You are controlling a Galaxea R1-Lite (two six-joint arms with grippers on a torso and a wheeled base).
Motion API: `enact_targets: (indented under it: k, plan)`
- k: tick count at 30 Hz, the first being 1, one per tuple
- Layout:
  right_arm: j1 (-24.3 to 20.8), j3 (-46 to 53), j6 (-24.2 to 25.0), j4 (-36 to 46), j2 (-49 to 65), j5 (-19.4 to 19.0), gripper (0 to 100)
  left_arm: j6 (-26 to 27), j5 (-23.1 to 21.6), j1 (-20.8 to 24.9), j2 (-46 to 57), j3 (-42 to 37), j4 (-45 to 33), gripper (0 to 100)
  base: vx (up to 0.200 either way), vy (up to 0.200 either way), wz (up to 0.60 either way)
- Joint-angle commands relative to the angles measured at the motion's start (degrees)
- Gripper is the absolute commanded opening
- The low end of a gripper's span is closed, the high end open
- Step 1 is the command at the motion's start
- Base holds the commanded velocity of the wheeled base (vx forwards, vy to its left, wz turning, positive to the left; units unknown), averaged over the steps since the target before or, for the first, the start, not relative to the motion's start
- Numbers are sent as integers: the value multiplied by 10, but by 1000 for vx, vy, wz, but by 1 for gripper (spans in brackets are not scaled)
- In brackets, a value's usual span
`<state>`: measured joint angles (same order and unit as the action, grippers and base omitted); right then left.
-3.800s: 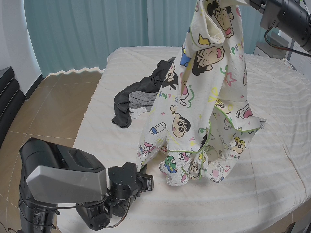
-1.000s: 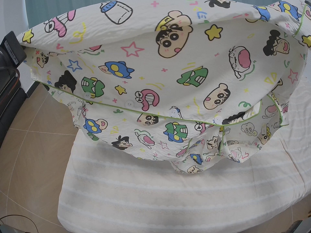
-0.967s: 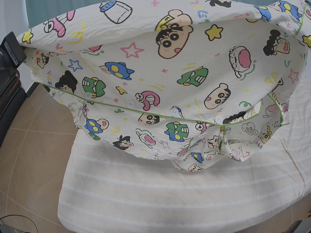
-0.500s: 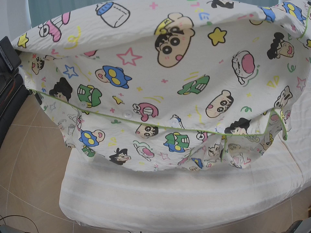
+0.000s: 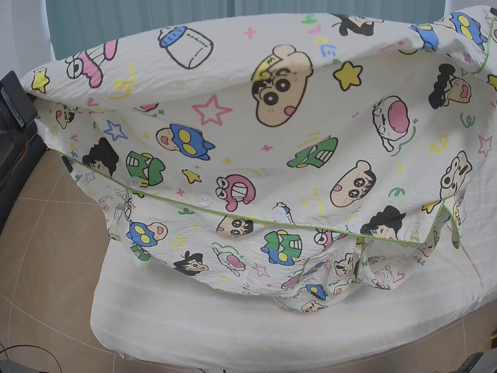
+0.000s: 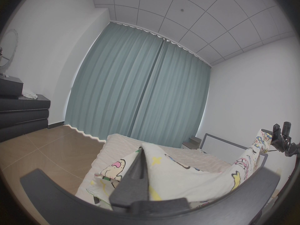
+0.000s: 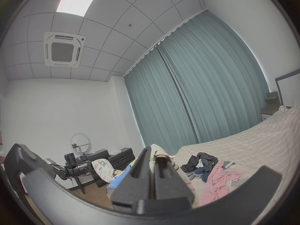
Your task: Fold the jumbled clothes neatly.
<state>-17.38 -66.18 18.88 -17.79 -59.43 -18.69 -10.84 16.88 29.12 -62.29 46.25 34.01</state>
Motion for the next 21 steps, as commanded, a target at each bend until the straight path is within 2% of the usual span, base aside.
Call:
enact_targets:
  k: [1, 21]
  plan:
    - [1, 1, 0, -1, -1, 0, 0, 0, 0, 1, -2, -5, 0, 0, 0, -200, 0]
    - [2, 11, -1, -1, 6, 1, 0, 2, -1, 1, -8, -9, 0, 0, 0, -200, 0]
